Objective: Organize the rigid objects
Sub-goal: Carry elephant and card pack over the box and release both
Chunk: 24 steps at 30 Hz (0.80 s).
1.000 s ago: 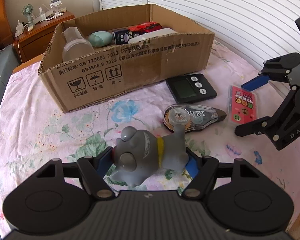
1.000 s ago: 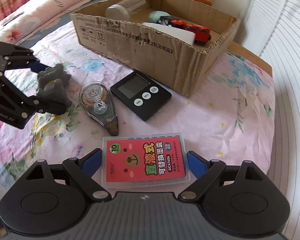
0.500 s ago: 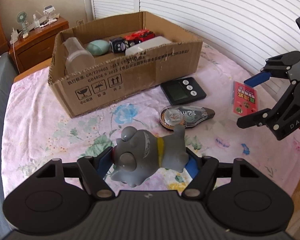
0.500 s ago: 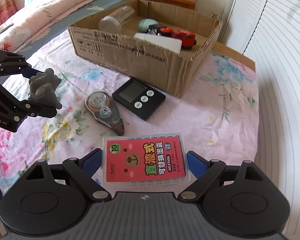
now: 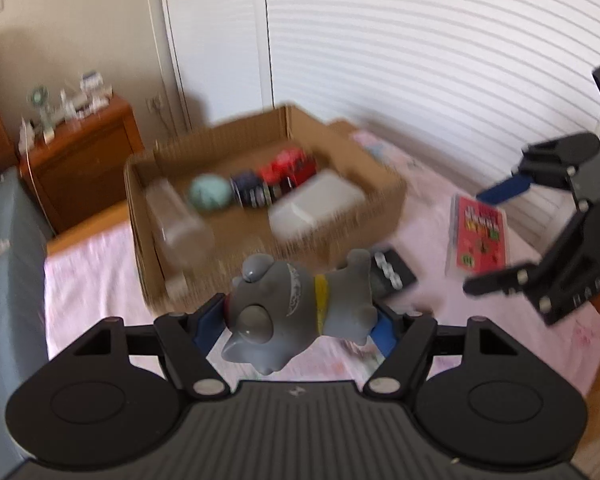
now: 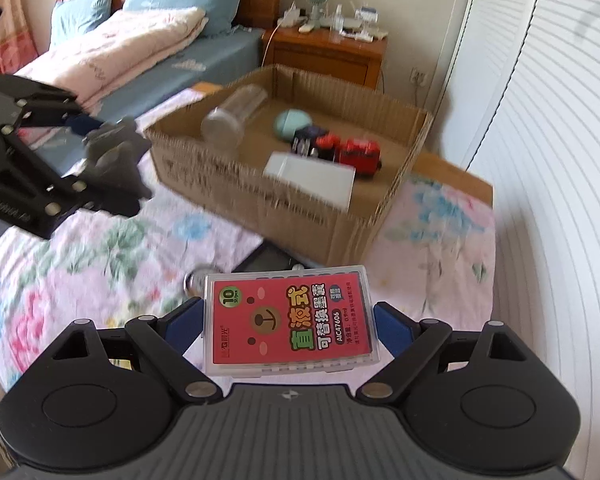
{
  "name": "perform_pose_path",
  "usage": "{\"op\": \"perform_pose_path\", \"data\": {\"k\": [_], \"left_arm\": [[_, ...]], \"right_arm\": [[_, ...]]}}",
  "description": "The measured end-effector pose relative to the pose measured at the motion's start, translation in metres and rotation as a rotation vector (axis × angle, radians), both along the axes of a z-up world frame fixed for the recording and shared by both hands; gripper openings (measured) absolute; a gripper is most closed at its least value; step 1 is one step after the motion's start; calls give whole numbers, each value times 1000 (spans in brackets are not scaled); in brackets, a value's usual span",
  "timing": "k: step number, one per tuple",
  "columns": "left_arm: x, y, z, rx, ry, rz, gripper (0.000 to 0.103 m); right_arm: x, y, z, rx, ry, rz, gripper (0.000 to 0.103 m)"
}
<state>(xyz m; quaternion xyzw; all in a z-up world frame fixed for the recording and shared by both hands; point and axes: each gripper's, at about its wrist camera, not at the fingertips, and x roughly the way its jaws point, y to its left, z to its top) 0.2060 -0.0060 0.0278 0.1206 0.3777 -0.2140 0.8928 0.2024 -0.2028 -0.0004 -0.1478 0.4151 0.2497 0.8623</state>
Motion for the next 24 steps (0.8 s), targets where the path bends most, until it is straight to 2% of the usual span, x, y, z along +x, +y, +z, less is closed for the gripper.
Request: {"op": "perform_pose_path", "data": {"k": [4, 11, 14, 15, 16, 19, 24], "left_arm": [[32, -10, 12, 18, -51, 3, 72], [84, -22, 9, 32, -56, 34, 73], [104, -24, -1, 43, -52, 72, 77], [109, -23, -5, 35, -42, 82, 84], [111, -21, -8, 27, -39, 83, 88], [108, -15, -12, 7, -52, 107, 91], [79, -4, -10, -4, -36, 111, 97]], "right_arm": [[12, 2, 10, 20, -22, -13, 93], [28, 3, 25, 26, -68, -34, 93], [35, 5, 29, 27, -70, -42, 93], [36, 6, 30, 26, -73, -42, 93], [37, 8, 30, 26, -74, -40, 93], [39, 12, 32, 27, -79, -41, 93], [45, 19, 33, 25, -78, -41, 93]]}}
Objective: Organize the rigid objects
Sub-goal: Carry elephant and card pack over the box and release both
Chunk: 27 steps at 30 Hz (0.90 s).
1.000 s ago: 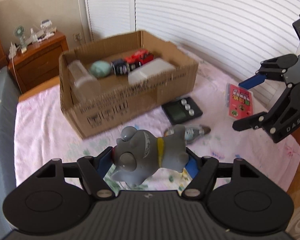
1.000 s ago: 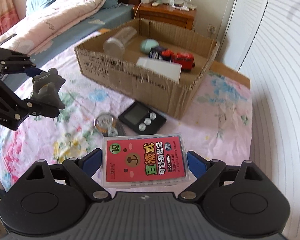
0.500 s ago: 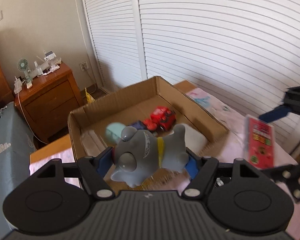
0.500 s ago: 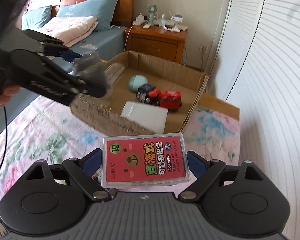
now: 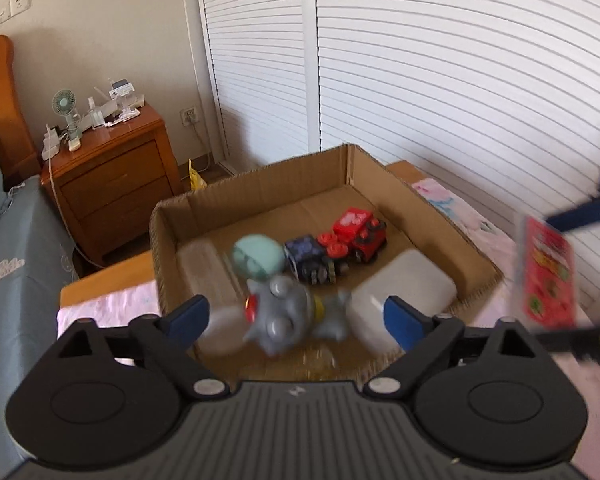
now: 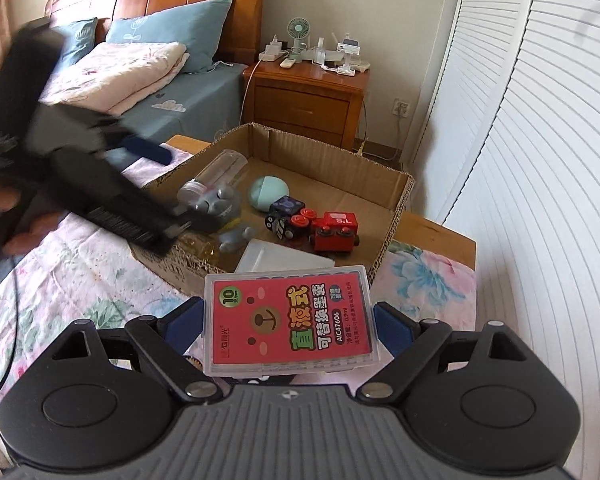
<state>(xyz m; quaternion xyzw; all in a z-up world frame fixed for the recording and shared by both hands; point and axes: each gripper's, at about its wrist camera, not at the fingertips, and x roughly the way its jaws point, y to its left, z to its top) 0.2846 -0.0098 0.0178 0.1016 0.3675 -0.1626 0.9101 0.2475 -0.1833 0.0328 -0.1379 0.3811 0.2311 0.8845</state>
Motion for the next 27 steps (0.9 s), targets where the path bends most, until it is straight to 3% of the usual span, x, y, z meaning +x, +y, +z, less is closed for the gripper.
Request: {"op": "perform_pose_path", "data": {"k": [12, 27], "left_arm": [[-78, 34, 10, -13, -76, 113, 101], [-97, 70, -2, -37, -69, 248, 101]], "right_arm": [[57, 32, 3, 2, 22, -68, 93], [175, 78, -18, -63, 86, -134, 95]]}}
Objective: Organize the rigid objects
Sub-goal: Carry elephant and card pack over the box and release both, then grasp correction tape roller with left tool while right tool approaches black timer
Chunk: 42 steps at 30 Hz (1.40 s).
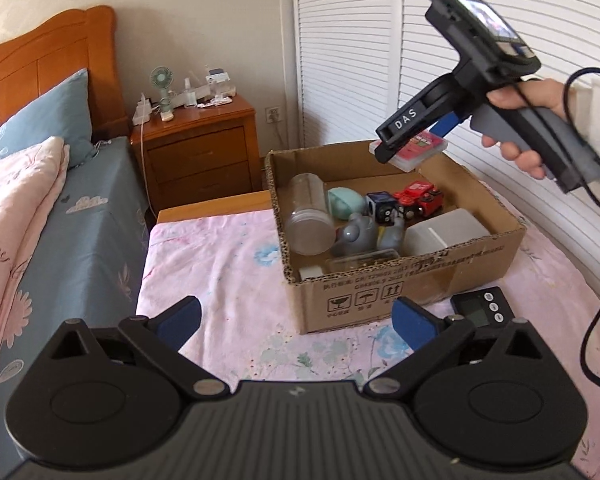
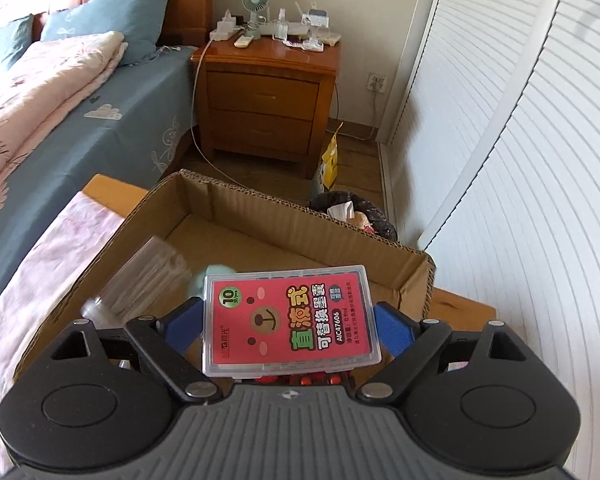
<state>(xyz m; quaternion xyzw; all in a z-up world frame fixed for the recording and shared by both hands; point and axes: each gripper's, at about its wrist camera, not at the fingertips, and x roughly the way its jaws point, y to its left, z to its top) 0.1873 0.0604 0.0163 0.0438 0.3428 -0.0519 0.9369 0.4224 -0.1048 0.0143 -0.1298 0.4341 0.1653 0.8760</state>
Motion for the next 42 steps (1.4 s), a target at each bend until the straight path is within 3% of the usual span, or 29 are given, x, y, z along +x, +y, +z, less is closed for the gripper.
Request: {"op": "perform_pose_path", "data": {"k": [2, 10, 17, 23, 31, 35, 42], "left_arm": [[0, 3, -1, -4, 2, 6, 101], [-3, 0, -2, -17, 10, -13, 101], [-11, -6, -2, -21, 24, -28, 101], [-21, -10, 1, -19, 18, -42, 101], [-27, -12, -2, -18, 24, -49, 101], [-28, -13, -5, -15, 36, -52, 101], [-29, -18, -16, -14, 77, -60, 101]], "right_arm": [[4, 2, -3, -5, 0, -15, 102], [-20, -4, -1, 10, -12, -19, 103], [-70, -14, 7, 19, -31, -27, 103], [-116, -33, 3, 43, -26, -112, 103], [-168, -54, -41, 128, 13, -253, 103], [-166, -51, -73, 120, 45, -332, 103], [-156, -39, -109, 81, 69, -351, 103]]}}
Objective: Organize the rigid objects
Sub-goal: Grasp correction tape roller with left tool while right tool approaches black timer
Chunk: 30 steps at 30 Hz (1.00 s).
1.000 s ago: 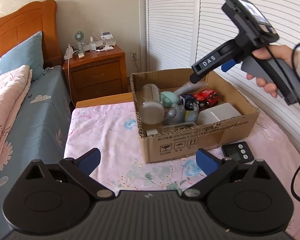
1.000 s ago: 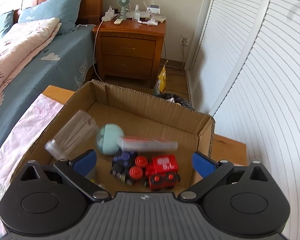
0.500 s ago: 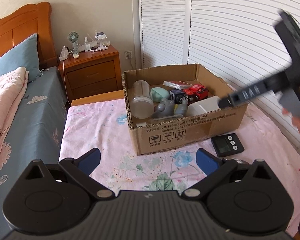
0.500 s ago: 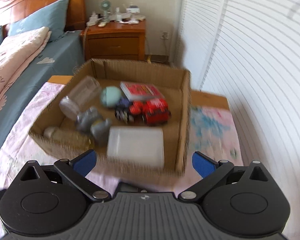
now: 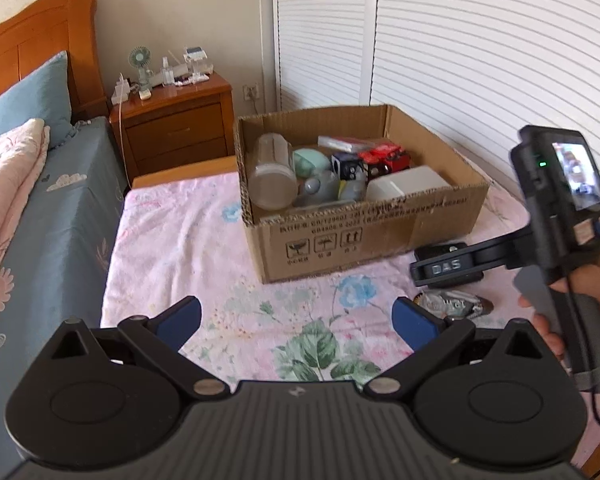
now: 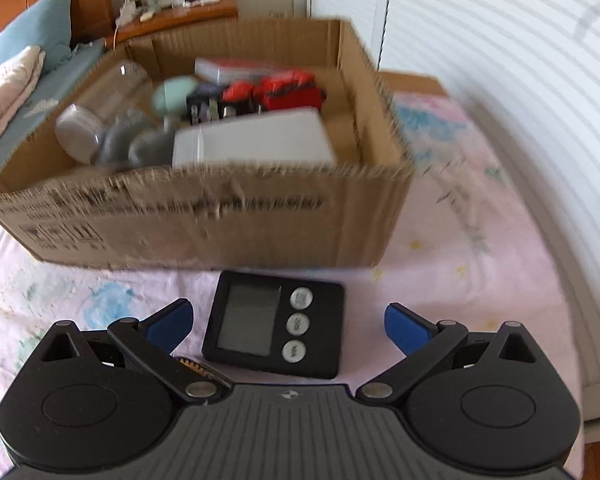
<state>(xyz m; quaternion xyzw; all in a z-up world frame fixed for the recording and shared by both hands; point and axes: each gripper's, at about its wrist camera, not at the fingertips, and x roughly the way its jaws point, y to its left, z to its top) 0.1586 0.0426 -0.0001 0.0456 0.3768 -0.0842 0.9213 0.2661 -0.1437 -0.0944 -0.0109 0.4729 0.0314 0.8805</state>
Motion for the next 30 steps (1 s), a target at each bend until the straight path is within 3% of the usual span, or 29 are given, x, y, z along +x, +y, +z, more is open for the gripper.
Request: {"op": "perform_pose_path", "data": {"k": [4, 11, 24, 30], "left_arm": [[0, -8, -4, 11, 17, -11, 101], [5, -31, -10, 10, 41, -63, 101], [29, -105, -63, -43, 177, -214, 101], [38, -116, -74, -50, 205, -171, 101]], "right_arm": [[-3, 0, -3, -34, -24, 7, 103], [-11, -43, -3, -28, -32, -60, 103], [-14, -63, -1, -32, -13, 44, 103], [-14, -64, -1, -31, -18, 56, 103]]}}
